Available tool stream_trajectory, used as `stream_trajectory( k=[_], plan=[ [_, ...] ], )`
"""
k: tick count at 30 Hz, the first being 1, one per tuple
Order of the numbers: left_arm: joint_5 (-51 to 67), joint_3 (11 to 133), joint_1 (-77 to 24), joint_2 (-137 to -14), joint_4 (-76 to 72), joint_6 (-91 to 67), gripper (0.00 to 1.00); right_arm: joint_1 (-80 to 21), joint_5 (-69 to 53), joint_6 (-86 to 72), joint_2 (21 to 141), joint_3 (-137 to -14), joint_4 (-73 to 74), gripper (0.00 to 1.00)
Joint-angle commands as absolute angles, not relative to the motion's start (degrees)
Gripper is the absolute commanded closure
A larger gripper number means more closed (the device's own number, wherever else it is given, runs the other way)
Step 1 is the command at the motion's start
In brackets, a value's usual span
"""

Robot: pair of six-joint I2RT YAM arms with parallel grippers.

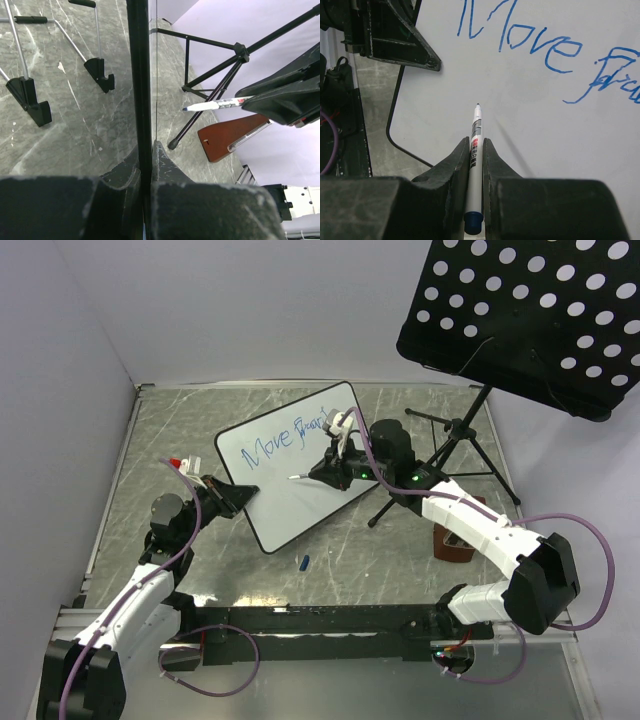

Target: Write a sentence on the whiteboard

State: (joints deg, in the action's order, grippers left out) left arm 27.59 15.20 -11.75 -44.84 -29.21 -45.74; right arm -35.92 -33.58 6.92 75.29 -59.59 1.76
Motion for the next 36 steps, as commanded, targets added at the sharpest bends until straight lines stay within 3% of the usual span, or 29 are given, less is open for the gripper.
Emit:
stream_trajectory(
  k=[1,36],
  plan=[
    [29.18,16.00,-12.57,-43.77,-34.10,-44.91,0.99,-37.79,-28.83,6.07,75.41,-59.24,-3.25,1.00],
    [29.44,15.82,-13.10,-44.03,-34.80,-45.17,0.99,-38.76,-26.54,5.80,76.99,-57.83,-4.75,1.00]
  ],
)
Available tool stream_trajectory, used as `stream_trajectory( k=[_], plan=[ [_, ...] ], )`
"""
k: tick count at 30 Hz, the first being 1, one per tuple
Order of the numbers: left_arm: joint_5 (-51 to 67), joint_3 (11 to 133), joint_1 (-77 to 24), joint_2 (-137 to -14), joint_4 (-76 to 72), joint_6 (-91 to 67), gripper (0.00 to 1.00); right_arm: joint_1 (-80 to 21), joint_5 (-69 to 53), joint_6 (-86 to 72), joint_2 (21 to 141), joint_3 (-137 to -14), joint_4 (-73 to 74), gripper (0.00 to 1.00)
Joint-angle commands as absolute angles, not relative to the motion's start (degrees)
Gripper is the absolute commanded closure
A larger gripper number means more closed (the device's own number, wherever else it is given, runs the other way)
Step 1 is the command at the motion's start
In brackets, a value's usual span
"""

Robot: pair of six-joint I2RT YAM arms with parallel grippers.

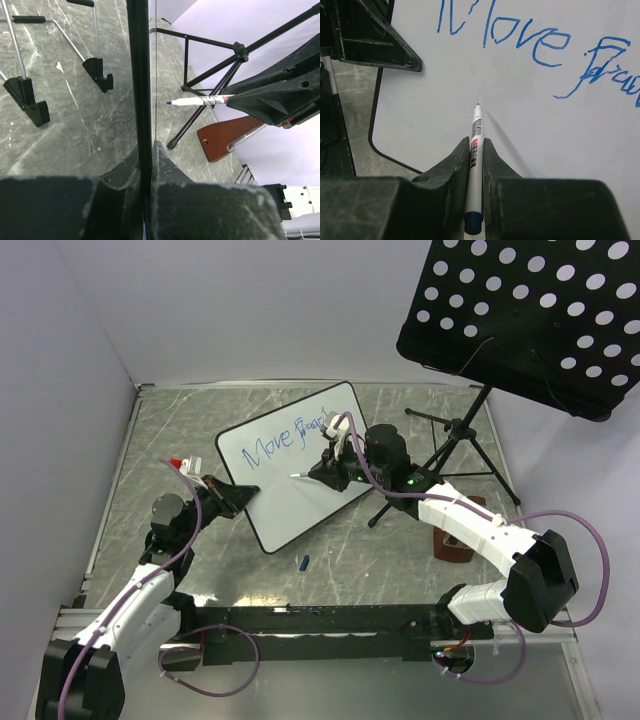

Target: Write a sentence on the whiteboard

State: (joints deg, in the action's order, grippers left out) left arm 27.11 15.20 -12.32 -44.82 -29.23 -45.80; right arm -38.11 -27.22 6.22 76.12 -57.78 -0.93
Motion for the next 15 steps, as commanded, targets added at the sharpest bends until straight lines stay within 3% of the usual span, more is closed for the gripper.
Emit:
stream_trajectory(
  k=[1,15],
  plan=[
    [29.53,15.91,-13.10,-44.03,-34.80,-45.18,0.99,-38.85,-26.54,5.80,76.99,-57.83,-4.83,1.00],
    [29.36,16.00,-13.18,-43.95,-34.45,-45.00,0.99,-38.94,-26.54,5.71,76.73,-58.01,-4.75,1.00]
  ],
)
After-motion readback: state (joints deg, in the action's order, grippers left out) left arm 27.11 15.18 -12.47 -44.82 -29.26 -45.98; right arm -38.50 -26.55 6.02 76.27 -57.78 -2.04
